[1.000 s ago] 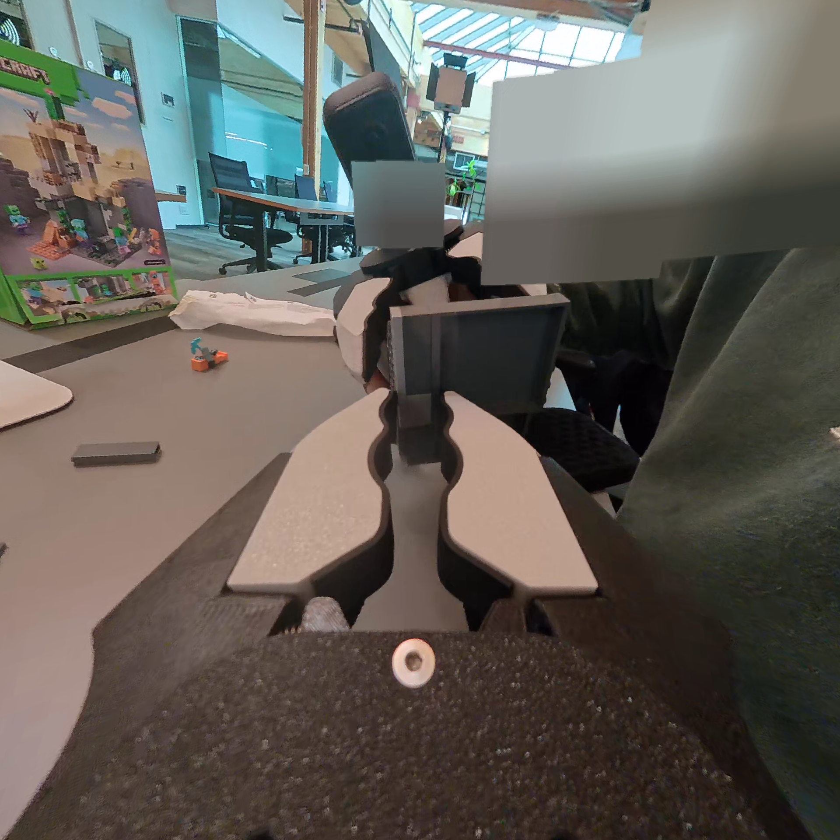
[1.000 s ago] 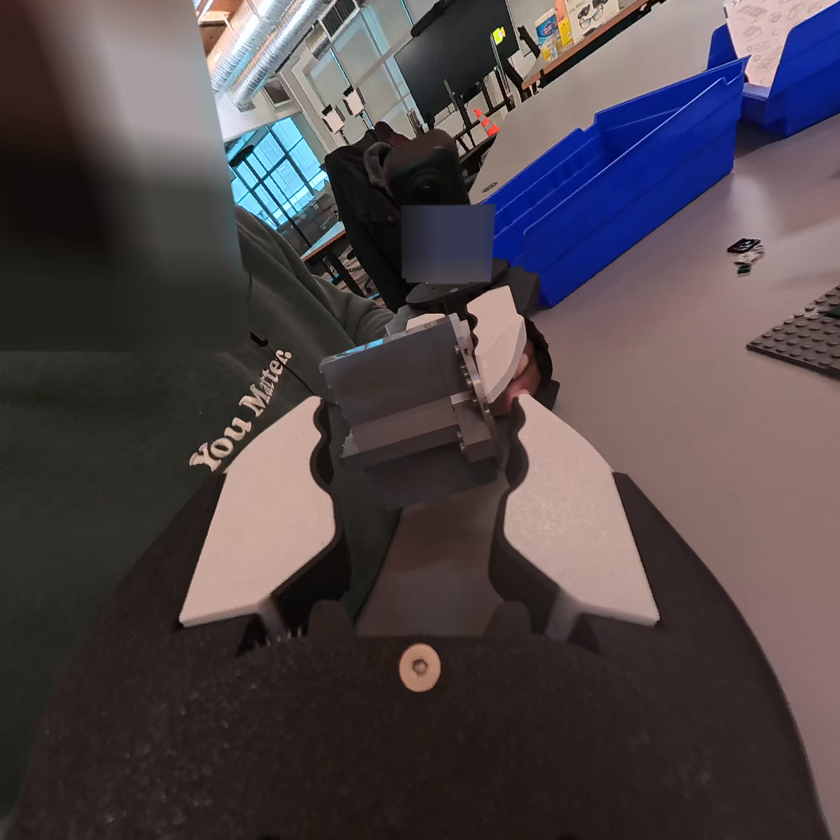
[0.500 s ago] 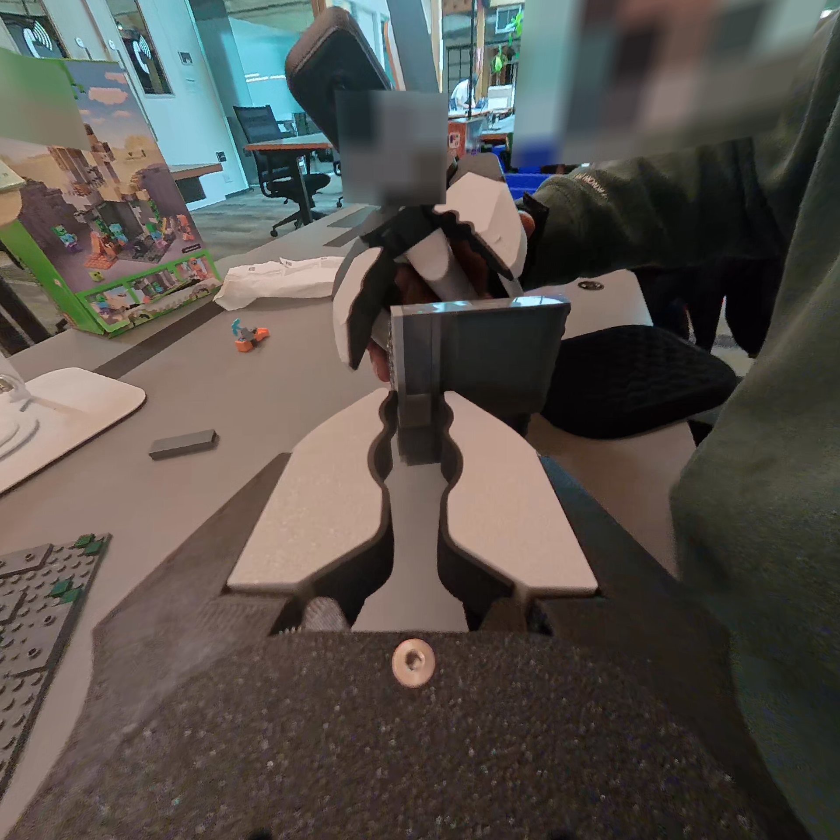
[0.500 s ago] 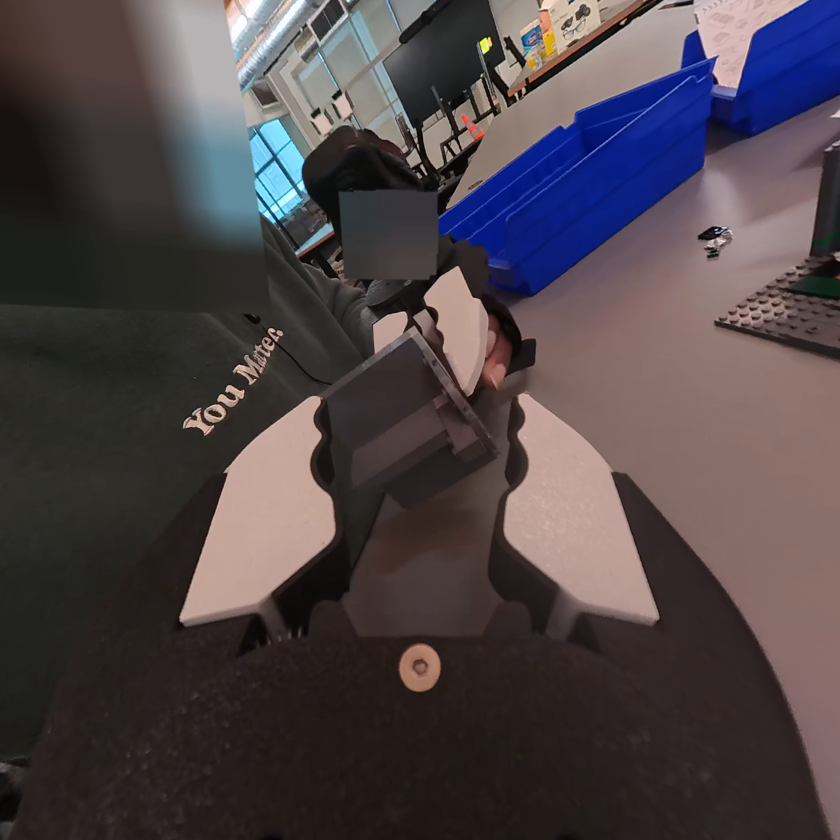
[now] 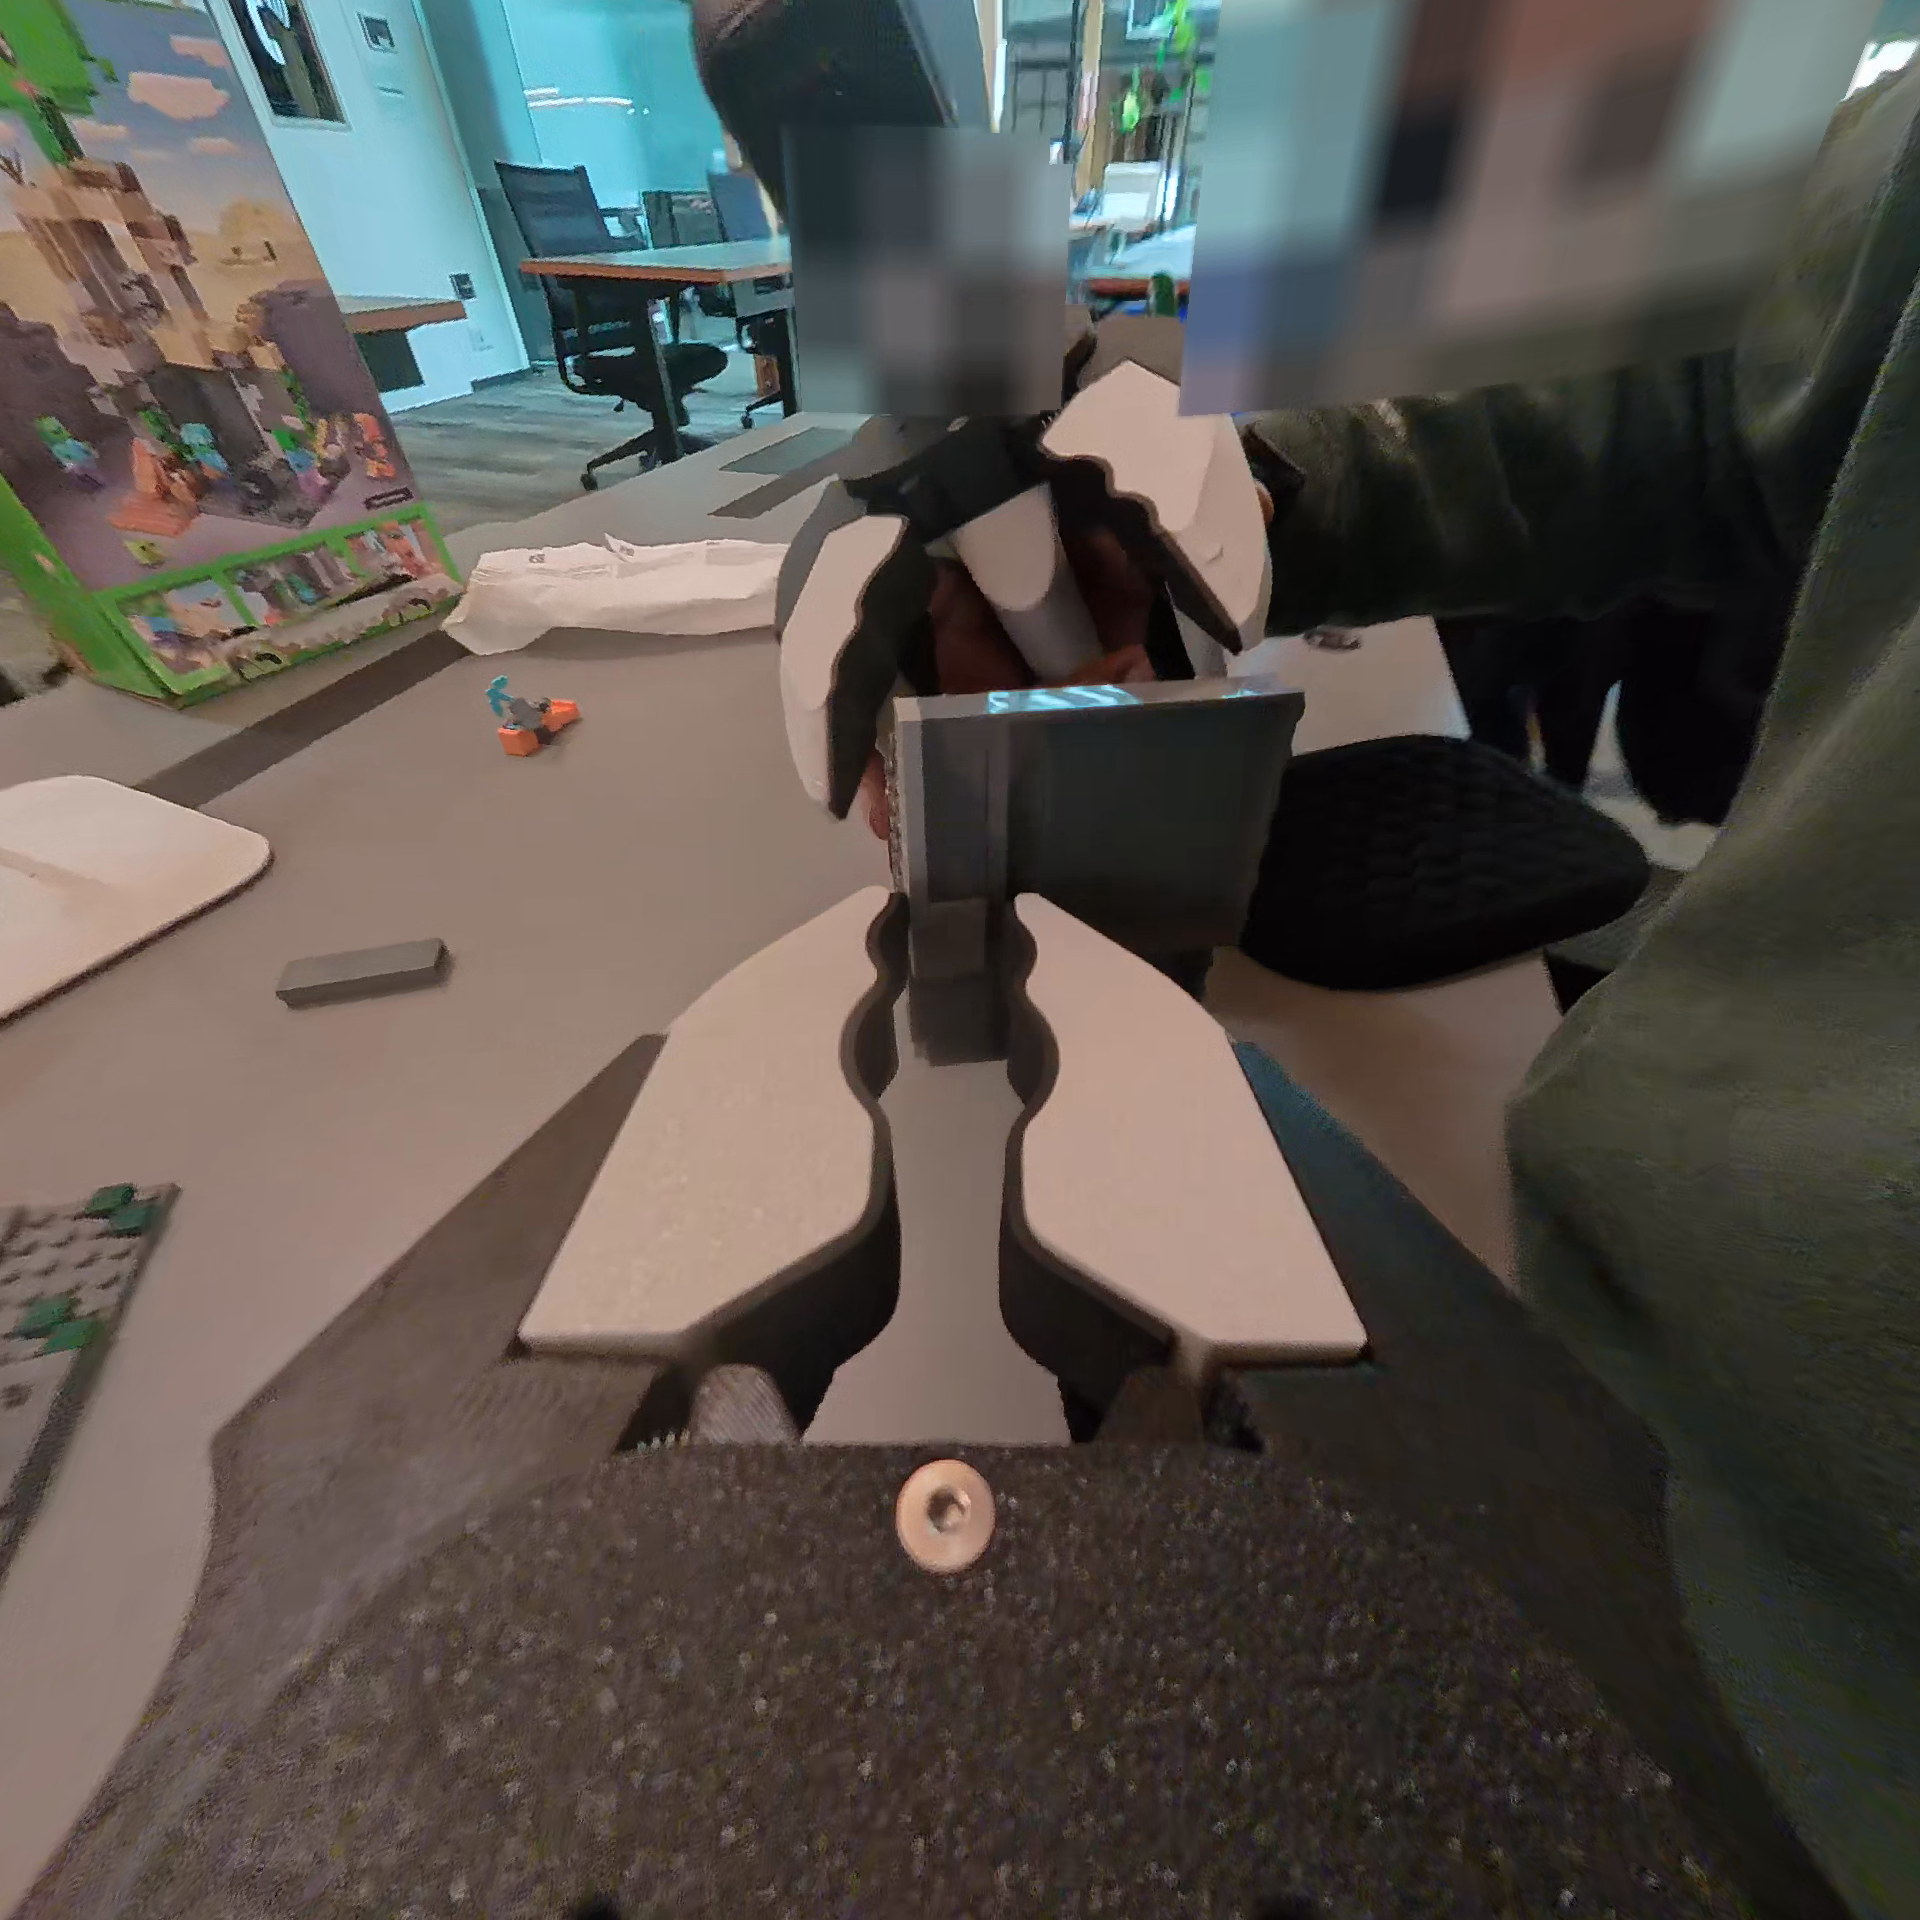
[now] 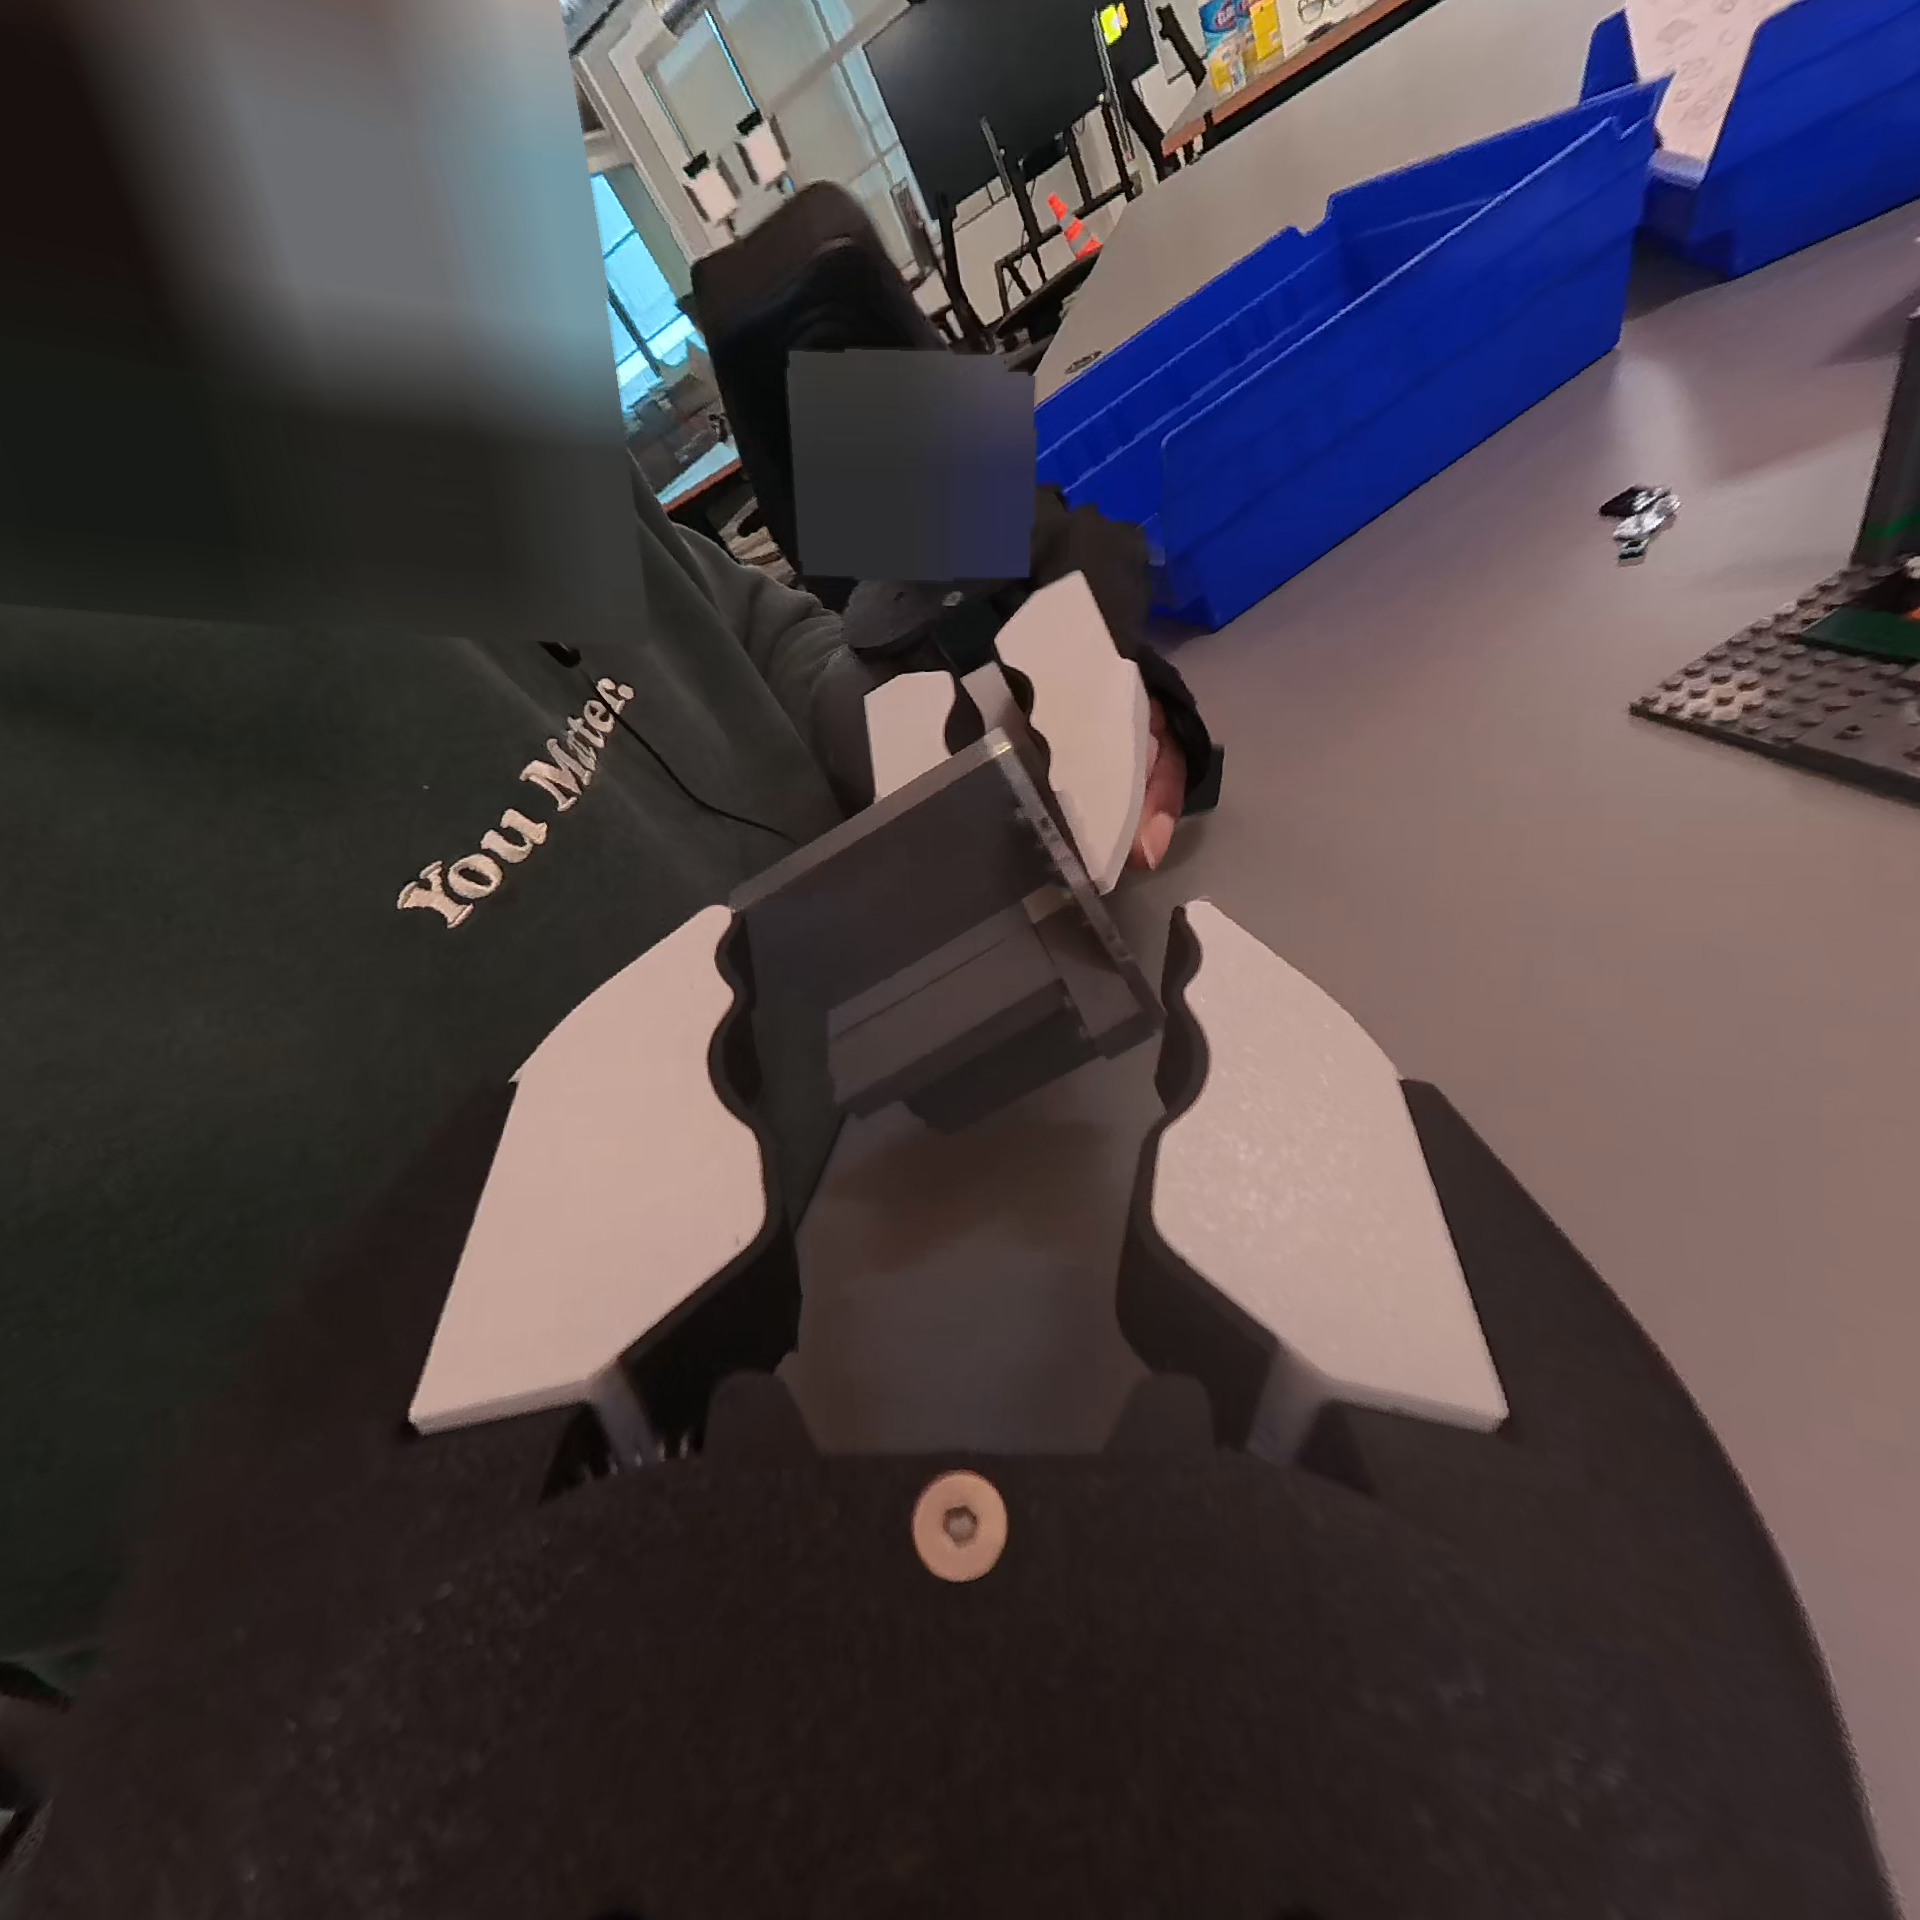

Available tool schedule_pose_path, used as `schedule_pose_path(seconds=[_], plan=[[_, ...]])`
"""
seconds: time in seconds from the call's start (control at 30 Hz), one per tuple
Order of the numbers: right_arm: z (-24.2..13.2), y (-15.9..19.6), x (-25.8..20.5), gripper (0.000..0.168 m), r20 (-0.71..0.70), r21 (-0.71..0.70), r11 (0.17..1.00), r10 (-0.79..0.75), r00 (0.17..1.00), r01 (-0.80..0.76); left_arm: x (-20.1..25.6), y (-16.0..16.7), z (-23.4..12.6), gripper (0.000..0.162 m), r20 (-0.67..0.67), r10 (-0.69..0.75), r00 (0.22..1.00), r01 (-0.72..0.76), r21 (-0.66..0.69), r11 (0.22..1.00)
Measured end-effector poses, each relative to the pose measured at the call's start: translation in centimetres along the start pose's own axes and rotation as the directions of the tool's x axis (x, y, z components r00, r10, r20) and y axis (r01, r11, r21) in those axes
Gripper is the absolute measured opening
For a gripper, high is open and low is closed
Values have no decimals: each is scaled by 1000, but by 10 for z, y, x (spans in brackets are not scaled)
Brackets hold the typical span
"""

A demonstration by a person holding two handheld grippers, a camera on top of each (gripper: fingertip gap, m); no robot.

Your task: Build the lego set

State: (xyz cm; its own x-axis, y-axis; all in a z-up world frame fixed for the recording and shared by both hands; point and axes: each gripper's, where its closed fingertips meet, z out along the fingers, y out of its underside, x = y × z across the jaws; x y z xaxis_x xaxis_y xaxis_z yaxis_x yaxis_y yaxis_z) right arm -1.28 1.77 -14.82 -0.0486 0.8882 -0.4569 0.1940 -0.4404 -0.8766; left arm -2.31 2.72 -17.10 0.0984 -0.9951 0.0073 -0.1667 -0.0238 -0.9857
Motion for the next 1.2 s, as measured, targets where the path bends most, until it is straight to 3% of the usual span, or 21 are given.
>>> schedule_pose_path(seconds=[0.13,0.3,0.53,1.2], plan=[[2,-7,-2,76,-36,2,998,-64,997,65,-5,-8,-7,16,-87,-166,982,174,91,980],[12,-13,-8,77,-93,-9,986,-169,981,168,-6,-17,-13,16,-168,-244,955,272,170,947],[17,-16,-10,70,-151,-30,965,-263,953,261,-3,-24,-15,16,-175,-194,965,231,225,947],[14,-19,-16,68,-125,14,960,-276,953,280,1,-31,-19,16,-170,-160,972,201,261,944]])
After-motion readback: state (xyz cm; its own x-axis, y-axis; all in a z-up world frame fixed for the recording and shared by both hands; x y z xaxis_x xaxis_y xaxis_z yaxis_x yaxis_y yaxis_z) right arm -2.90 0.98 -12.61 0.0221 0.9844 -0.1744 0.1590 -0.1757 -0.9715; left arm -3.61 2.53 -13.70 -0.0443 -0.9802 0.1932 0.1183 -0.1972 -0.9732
